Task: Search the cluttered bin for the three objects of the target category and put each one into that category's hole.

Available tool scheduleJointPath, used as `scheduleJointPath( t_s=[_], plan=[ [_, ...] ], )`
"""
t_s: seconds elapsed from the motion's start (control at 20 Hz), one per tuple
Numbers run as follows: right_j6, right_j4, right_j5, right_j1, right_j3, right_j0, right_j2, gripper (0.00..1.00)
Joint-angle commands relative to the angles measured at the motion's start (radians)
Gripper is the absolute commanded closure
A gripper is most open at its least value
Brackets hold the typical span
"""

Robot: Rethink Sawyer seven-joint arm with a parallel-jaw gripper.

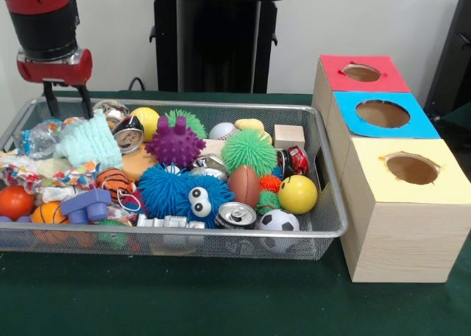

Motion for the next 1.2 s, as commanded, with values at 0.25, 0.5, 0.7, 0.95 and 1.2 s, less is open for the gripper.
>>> scheduleJointPath(
  t_s=[0.25,0.5,0.7,0.95,1.2],
  plan=[
    [-0.119,-0.064,-0.017,0.041,-0.066,-0.029,0.083,0.0],
    [-0.143,-0.055,0.015,0.011,-0.068,-0.042,0.095,0.0],
    [-0.15,-0.053,0.03,0.003,-0.071,-0.05,0.102,0.0],
    [-0.171,-0.05,0.049,0.006,-0.094,-0.057,0.115,0.0],
    [-0.187,-0.044,0.079,-0.006,-0.118,-0.056,0.121,0.0]
  ],
)
